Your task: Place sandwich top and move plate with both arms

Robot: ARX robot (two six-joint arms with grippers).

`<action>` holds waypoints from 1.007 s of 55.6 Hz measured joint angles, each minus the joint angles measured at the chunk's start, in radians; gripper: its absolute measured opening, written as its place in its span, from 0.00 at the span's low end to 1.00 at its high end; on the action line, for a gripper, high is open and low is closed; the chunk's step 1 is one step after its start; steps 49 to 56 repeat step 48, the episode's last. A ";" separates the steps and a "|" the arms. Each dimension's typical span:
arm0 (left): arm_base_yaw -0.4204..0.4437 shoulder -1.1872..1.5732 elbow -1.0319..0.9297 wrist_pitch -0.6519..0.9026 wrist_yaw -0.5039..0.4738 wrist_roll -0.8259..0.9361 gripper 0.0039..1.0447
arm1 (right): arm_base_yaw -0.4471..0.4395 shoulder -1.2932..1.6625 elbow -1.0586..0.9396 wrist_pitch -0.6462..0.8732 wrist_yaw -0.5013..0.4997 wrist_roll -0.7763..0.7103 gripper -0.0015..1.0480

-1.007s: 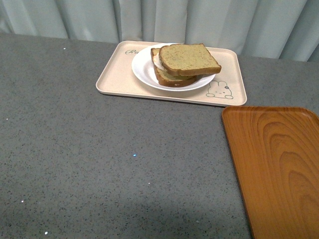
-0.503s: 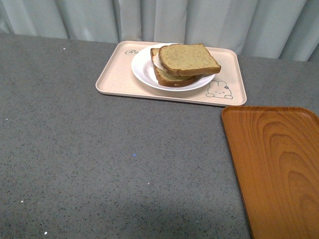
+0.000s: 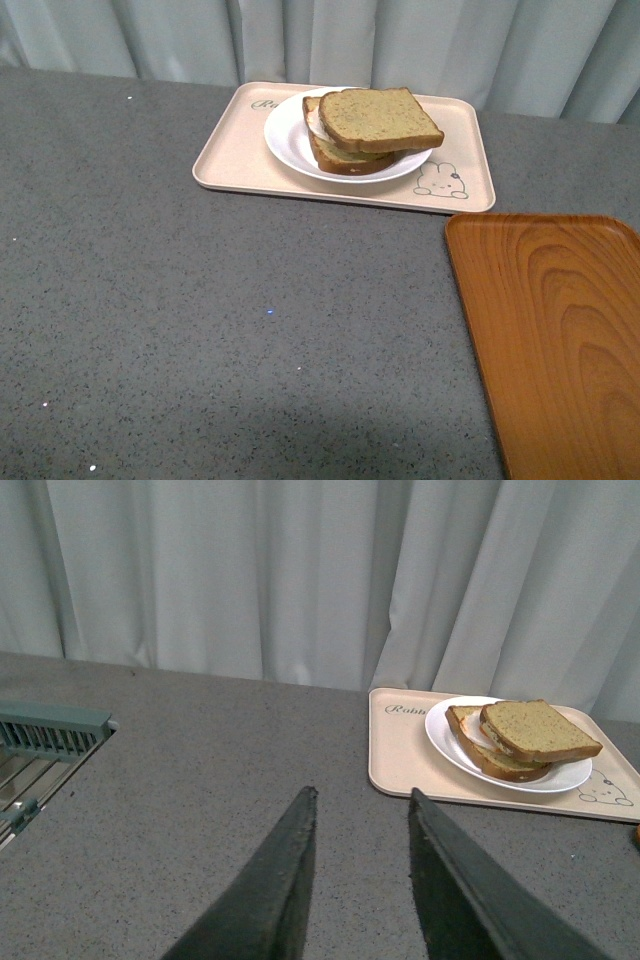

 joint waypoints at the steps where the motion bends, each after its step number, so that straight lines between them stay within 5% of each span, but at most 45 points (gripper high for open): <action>1: 0.000 0.000 0.000 0.000 0.000 0.000 0.37 | 0.000 0.000 0.000 0.000 0.000 0.000 0.91; 20: 0.000 0.000 0.000 0.000 0.000 0.001 0.96 | 0.000 0.000 0.000 0.000 0.000 0.000 0.91; 56: 0.000 0.000 0.000 0.000 0.000 0.002 0.94 | 0.000 0.000 0.000 0.000 0.000 0.000 0.91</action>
